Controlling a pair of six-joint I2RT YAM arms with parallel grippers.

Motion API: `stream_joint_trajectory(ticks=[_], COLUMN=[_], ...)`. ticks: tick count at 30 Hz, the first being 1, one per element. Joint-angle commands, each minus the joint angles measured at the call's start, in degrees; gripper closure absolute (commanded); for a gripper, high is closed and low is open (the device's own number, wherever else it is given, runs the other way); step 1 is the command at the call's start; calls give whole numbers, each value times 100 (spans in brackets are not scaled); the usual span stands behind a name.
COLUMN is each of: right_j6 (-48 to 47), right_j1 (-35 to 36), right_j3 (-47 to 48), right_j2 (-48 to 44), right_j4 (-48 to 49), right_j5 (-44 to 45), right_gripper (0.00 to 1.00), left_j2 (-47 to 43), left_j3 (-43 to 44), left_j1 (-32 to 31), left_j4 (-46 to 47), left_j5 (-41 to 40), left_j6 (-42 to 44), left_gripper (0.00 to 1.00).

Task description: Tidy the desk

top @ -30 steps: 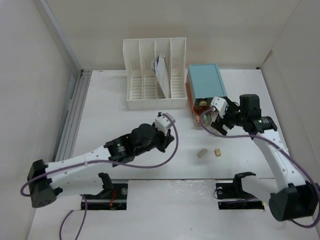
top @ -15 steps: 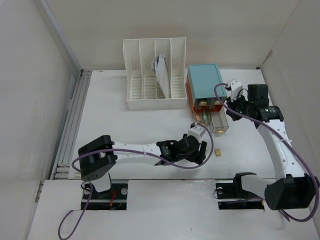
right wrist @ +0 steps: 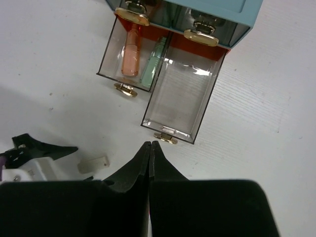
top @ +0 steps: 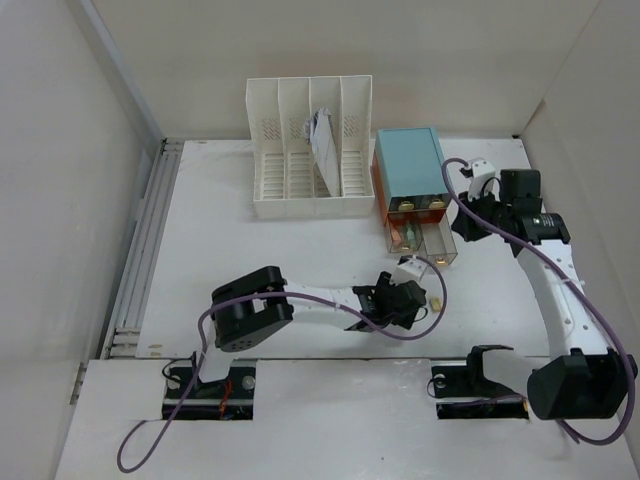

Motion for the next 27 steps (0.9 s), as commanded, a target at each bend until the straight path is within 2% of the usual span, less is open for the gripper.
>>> stream_joint_trajectory(ticks=[1, 3, 6, 7, 8, 10, 13, 14, 16, 18, 20, 24, 26, 27], right_j6=[176, 106, -166, -298, -551, -842, -1449, -1911, -2292, -3019, -3103, -3041, -3242, -3461], right_j1=[-36, -36, -36, -36, -36, -36, -88, -89, -89, -89, -159, -212, -212, -212], right_j3=[-29, -29, 33, 111, 242, 375, 586, 717, 718, 718, 614, 157, 15, -46], right_j2=[-201, -201, -325, -325, -325, -272, -149, -149, -78, -78, -139, -798, -966, -966], right_j4=[163, 93, -47, -126, -232, -625, -1179, -1399, -1708, -2051, -1826, -1052, -1111, -1477], right_j5=[-279, -228, -227, -227, -227, -69, 160, 160, 81, 81, 299, 266, -137, -296], right_gripper=[100, 100, 100, 100, 100, 100, 100, 99, 70, 56, 55, 70, 75, 78], left_j2=[103, 209, 341, 342, 342, 342, 193, 105, -254, -684, -949, -1468, -1609, -1609], left_j3=[432, 511, 574, 635, 635, 635, 495, 442, 205, 38, -67, -121, 45, 107], left_j1=[108, 170, 170, 170, 170, 170, 108, 108, 108, 108, 188, 530, 792, 881], left_j4=[-253, -342, -421, -491, -492, -544, -545, -545, -458, -326, -246, 228, 229, 229], left_j5=[-167, -113, -60, -60, 1, 62, 63, 63, 63, 63, 63, 281, 597, 669], left_j6=[304, 357, 418, 419, 419, 419, 419, 358, 296, 235, 234, 708, 927, 928], left_gripper=[45, 49, 64, 72, 88, 99, 100, 100, 100, 100, 100, 100, 100, 100])
